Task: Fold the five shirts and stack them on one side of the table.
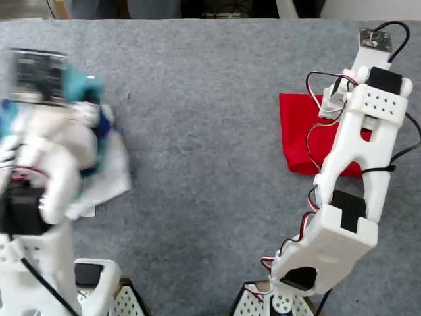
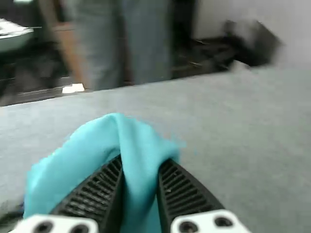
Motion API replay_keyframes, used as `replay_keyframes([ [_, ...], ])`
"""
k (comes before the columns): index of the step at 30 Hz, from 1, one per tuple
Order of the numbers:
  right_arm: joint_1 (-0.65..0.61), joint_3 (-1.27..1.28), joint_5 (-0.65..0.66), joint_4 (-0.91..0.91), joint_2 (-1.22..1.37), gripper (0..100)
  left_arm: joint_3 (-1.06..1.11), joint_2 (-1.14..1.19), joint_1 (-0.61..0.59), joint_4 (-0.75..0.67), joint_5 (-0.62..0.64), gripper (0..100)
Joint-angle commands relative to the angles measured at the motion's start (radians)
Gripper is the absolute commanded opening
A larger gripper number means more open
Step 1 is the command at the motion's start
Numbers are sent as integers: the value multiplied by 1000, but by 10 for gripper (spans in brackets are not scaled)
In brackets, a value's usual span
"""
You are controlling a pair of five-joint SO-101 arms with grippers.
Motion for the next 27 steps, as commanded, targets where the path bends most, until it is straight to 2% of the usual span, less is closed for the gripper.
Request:
replay_keyframes([
  [1, -14, -50, 3, 6, -10, 255, 27, 23, 280, 35, 32, 29],
  [5, -15, -50, 3, 6, -10, 255, 107, 114, 495, 41, 44, 41],
  [7, -25, -50, 6, 5, -10, 255, 134, 147, 564, 61, 35, 111],
  [10, -57, -47, 8, 8, -10, 257, 114, 164, 558, 127, 121, 239],
  [13, -118, -70, 9, 57, -10, 257, 38, 164, 463, 210, 227, 272],
  [16, -210, -128, 11, 126, -4, 257, -65, 164, 255, 270, 270, 280],
  [19, -342, -185, 11, 206, -2, 255, -113, 172, -102, 281, 278, 278],
  [23, -563, -194, 6, 288, -1, 255, -10, 193, -553, 163, 267, 281],
  [25, -675, -191, 3, 295, 1, 255, 71, 212, -705, 92, 247, 282],
  [27, -786, -191, 2, 287, 15, 255, 168, 230, -786, 32, 192, 282],
])
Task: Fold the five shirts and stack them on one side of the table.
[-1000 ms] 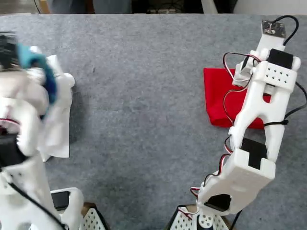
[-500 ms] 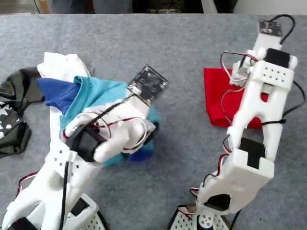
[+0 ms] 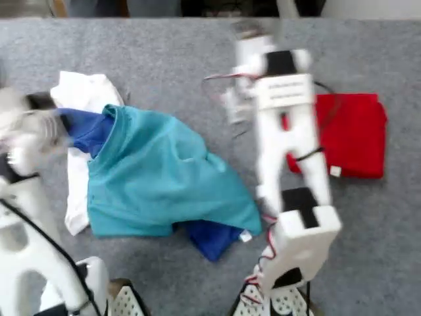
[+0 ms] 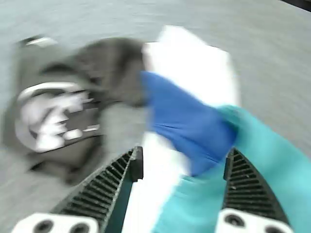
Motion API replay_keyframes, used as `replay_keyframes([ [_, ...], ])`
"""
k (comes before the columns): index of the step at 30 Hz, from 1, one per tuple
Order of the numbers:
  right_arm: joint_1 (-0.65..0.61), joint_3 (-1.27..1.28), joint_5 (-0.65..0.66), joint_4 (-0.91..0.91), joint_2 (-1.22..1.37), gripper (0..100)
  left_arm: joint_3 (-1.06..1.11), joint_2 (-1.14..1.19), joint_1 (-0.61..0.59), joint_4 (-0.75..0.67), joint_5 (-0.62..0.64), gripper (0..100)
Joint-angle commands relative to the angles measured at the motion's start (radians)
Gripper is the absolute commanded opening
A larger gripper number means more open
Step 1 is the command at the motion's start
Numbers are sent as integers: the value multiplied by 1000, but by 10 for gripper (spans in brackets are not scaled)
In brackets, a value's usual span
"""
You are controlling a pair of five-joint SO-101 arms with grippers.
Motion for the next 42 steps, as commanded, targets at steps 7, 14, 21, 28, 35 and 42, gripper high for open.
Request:
replay_keyframes([
  [7, -331, -54, -6, -51, 282, 254, 265, 18, -295, -129, -121, 279],
  [14, -316, -156, -78, -14, 440, 18, 294, 26, -346, -130, -123, 278],
  [21, -270, -285, -101, 25, 383, 16, 291, 18, -338, -126, -123, 278],
  [28, -269, -294, -97, 20, 111, 13, 289, 26, -337, -132, -124, 278],
  [35, -164, -294, -101, -38, -176, 13, 288, 25, -271, -133, -124, 278],
  [42, 8, -294, -103, -153, -418, 13, 288, 23, -202, -132, -120, 278],
])
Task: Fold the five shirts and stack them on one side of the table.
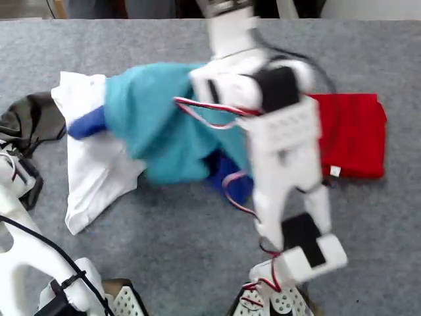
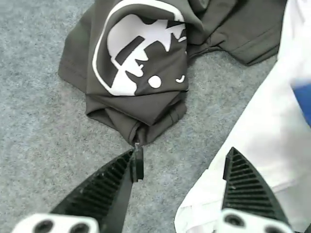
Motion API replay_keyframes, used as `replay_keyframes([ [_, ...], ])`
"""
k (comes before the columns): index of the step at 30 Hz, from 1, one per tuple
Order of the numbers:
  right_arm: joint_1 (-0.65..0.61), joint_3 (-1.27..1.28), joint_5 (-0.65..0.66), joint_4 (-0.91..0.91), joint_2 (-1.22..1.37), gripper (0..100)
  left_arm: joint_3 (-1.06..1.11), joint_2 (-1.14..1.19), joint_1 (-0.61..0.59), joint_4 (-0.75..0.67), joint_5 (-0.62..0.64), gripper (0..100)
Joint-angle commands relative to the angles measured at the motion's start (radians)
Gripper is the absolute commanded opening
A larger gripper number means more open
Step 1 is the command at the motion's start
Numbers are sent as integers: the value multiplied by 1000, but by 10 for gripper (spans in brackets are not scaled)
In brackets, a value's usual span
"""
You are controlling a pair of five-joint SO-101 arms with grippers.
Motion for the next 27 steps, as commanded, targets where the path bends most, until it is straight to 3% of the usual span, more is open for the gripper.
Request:
replay_keyframes([
  [1, 92, -56, -12, -64, -147, 13, -15, -8, 50, -15, -2, 278],
  [7, 203, -45, 5, -5, -185, 15, -15, -5, 200, -17, 2, 278],
  [11, 207, 7, 63, 71, -194, 15, -15, -5, 343, -17, 2, 278],
  [14, 203, 2, 64, 72, -194, 15, -27, -8, 377, -15, 38, 278],
  [20, -3, -99, 48, 66, -183, 15, -131, -12, 196, -9, 170, 278],
  [27, -325, -116, -81, -192, -140, 15, -179, -9, -81, -15, 224, 278],
])
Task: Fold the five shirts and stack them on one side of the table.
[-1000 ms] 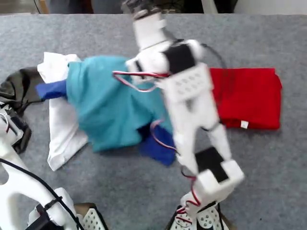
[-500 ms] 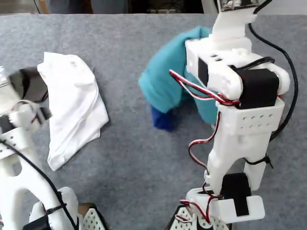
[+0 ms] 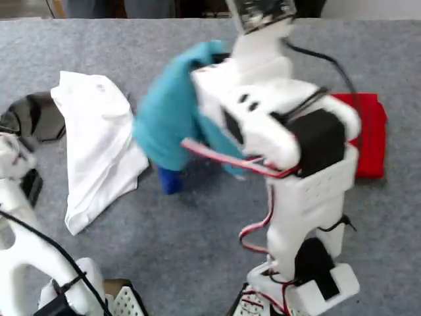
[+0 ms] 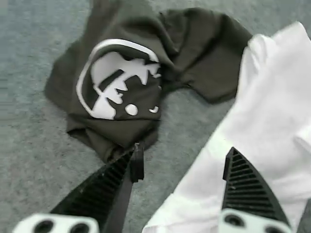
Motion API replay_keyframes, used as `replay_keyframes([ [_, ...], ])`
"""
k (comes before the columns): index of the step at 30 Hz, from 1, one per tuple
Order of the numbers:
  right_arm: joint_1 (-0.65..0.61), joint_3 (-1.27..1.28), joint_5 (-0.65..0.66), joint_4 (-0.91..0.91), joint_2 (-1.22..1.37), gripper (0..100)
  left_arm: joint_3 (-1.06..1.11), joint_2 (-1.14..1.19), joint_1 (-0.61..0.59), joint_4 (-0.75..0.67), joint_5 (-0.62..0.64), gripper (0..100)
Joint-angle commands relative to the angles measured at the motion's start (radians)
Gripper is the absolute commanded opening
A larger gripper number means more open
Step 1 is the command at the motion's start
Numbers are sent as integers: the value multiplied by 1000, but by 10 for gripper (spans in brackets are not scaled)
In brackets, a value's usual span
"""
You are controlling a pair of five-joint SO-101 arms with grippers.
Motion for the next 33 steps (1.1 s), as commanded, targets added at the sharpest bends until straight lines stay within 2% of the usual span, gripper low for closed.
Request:
replay_keyframes([
  [1, -163, -50, -63, -152, 12, 15, -53, -6, -116, -15, 14, 278],
  [4, -249, -48, -100, -206, 59, 15, -42, -5, -163, -15, 11, 278],
  [7, -252, -33, -104, -199, 142, 15, -42, -5, -180, -9, 11, 278],
  [11, -153, 61, -98, -127, 282, 15, -42, -5, -180, -8, 11, 278],
  [17, 60, 243, -94, -55, 490, 15, -42, -11, -177, -8, 11, 278],
  [19, 127, 275, -43, -52, 558, 20, -42, -11, -176, -6, 11, 278],
  [21, 186, 283, -9, -41, 611, 87, -42, -11, -176, -6, 11, 278],
  [24, 247, 248, 15, 6, 664, 295, -42, -11, -176, -6, 9, 278],
  [27, 249, 176, 135, 81, 667, 448, -41, -11, -176, -6, 9, 278],
  [29, 232, 96, 147, 121, 667, 449, -41, -11, -176, -6, 9, 278],
  [33, 158, -93, 149, 195, 664, 358, -41, -11, -177, -6, 6, 278],
])
